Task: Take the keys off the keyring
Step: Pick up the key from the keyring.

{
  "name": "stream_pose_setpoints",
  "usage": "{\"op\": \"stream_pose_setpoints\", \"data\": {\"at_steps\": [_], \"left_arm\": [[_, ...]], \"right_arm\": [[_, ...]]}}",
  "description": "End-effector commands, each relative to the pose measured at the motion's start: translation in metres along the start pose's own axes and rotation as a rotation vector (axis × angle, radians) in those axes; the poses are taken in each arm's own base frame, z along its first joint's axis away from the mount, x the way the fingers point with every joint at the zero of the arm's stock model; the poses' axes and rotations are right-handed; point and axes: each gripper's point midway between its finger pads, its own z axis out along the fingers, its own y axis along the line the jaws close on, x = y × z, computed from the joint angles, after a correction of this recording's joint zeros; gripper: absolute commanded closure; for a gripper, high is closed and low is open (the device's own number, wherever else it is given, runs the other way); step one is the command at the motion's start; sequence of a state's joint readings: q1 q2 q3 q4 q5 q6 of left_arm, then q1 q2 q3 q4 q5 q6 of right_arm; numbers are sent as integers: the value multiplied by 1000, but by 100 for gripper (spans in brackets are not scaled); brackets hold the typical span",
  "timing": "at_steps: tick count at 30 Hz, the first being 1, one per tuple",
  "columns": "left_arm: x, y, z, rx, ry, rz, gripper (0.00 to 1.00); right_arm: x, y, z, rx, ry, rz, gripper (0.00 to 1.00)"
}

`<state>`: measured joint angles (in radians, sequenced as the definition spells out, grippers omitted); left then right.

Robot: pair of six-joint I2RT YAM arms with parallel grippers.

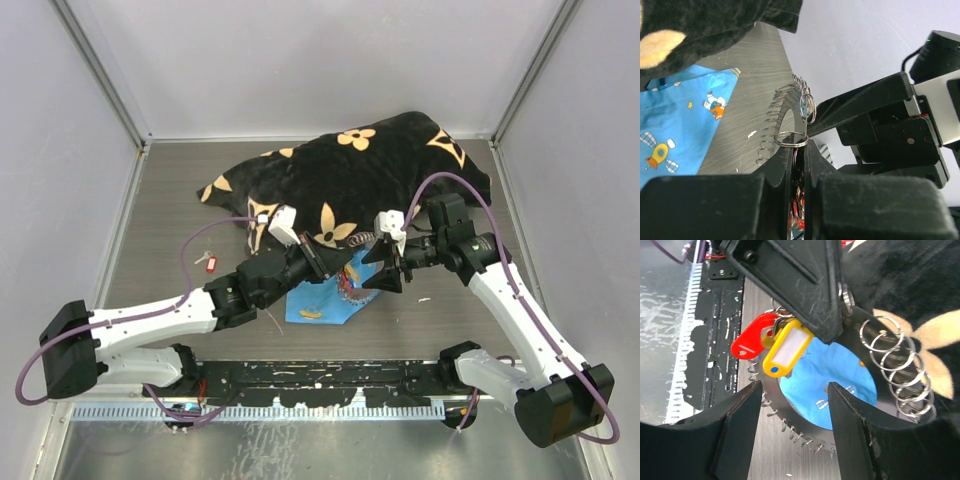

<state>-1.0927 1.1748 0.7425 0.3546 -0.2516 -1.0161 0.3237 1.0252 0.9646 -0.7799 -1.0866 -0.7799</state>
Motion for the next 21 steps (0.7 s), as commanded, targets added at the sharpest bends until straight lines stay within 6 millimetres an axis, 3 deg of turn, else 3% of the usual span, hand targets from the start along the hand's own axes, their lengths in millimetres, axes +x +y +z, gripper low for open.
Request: {"op": "stream_pose_setpoints", "data": {"at_steps": [1, 14, 21], "left_arm": [[-22, -8, 4, -90, -113, -44, 100], [-22, -10, 9, -168, -143, -139, 100], [-23, -20, 12, -131, -141, -173, 100]], "right_arm": [[-7, -17, -1, 78, 1, -42, 39], [-4, -10, 8, 42, -4, -47, 36], [1, -19, 11, 83, 33, -81, 37]]}}
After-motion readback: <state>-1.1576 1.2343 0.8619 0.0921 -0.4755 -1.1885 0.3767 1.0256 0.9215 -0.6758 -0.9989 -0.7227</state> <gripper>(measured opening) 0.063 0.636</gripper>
